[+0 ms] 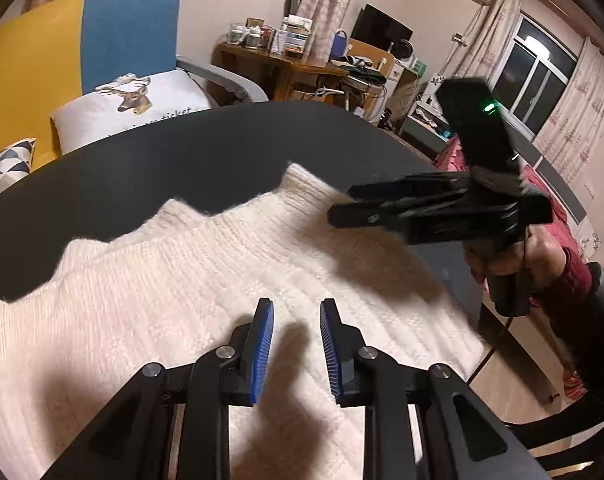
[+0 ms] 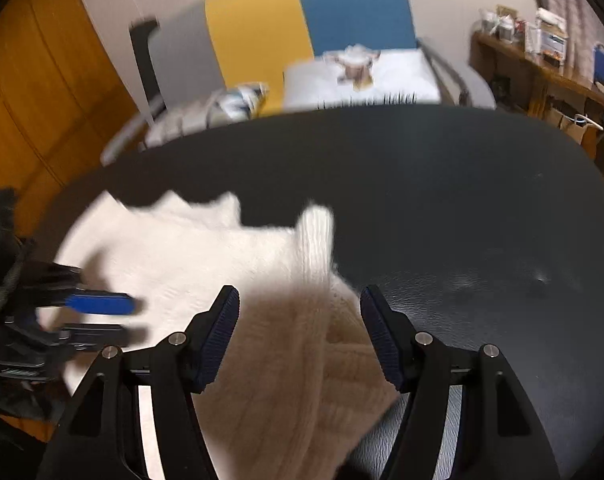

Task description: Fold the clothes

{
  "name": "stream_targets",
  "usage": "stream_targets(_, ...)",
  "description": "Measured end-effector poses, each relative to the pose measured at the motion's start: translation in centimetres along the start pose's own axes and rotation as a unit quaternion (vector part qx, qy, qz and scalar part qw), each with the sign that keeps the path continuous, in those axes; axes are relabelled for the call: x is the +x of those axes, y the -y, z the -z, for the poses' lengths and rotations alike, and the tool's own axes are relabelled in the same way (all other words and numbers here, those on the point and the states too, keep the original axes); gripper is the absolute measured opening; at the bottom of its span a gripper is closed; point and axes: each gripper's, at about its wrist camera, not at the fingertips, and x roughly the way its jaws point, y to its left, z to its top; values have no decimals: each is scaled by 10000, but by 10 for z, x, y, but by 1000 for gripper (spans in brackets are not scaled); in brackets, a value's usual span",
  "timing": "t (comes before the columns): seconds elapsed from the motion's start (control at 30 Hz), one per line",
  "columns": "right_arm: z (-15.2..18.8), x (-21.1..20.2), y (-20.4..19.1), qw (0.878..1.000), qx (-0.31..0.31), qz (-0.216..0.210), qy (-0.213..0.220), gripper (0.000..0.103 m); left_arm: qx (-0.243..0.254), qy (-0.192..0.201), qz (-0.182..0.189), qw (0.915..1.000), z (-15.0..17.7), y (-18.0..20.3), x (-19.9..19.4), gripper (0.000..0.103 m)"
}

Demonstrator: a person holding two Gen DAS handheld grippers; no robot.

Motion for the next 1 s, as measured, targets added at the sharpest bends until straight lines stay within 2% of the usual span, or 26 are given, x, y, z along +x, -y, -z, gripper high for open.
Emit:
stream_targets(0.07, 2, 7, 3, 9999, 57, 96, -70, 6, 58, 16, -209, 9998, 0, -2, 6, 24)
stream_targets(0.17, 9, 10, 12, 9992, 193, 341, -125, 6, -175, -171, -230, 9994, 9, -10, 23, 25)
stream_targets(0.23, 14, 11, 19, 9980, 332, 511, -191, 6, -344, -134, -128, 9992, 9, -13, 22, 25)
stream_targets(0.33, 21, 14, 34, 9964, 786, 234, -216, 6, -517, -38, 71, 9986, 2, -16, 13, 25)
stream_targets(0.43, 24, 13, 47, 9929, 1176, -39, -191, 8, -208, 269, -57, 9994, -14, -15, 4, 25)
stream_targets(0.5, 27, 12, 56, 9896, 1407, -227, -186, 12, -61, 182, -201, 9996, -26, -18, 12, 25)
stream_targets(0.6, 25, -2, 60, 9873, 1583, -122, 25, 20, -60, -171, -374, 9991, -39, -27, 38, 25)
stream_targets(0.67, 20, -26, 48, 9904, 1275, 224, 491, 20, -135, -396, -361, 9985, -42, -33, 53, 25)
stream_targets(0.73, 15, -39, 31, 9930, 919, -71, 738, 20, -219, -529, -262, 9980, -44, -37, 65, 25)
stream_targets(0.8, 8, -37, 7, 9963, 443, -412, 613, 20, -299, -531, -217, 9979, -46, -39, 71, 25)
stream_targets(0.87, 3, -23, -16, 9985, -39, -439, 321, 20, -453, -493, -156, 9976, -45, -42, 73, 25)
stream_targets(0.93, -2, 6, -36, 9988, -461, 129, -122, 20, -667, -455, -95, 9967, -44, -48, 74, 25)
stream_targets(1.0, -5, 25, -28, 9984, -209, 444, -282, 20, -809, -354, -183, 9959, -38, -50, 67, 25)
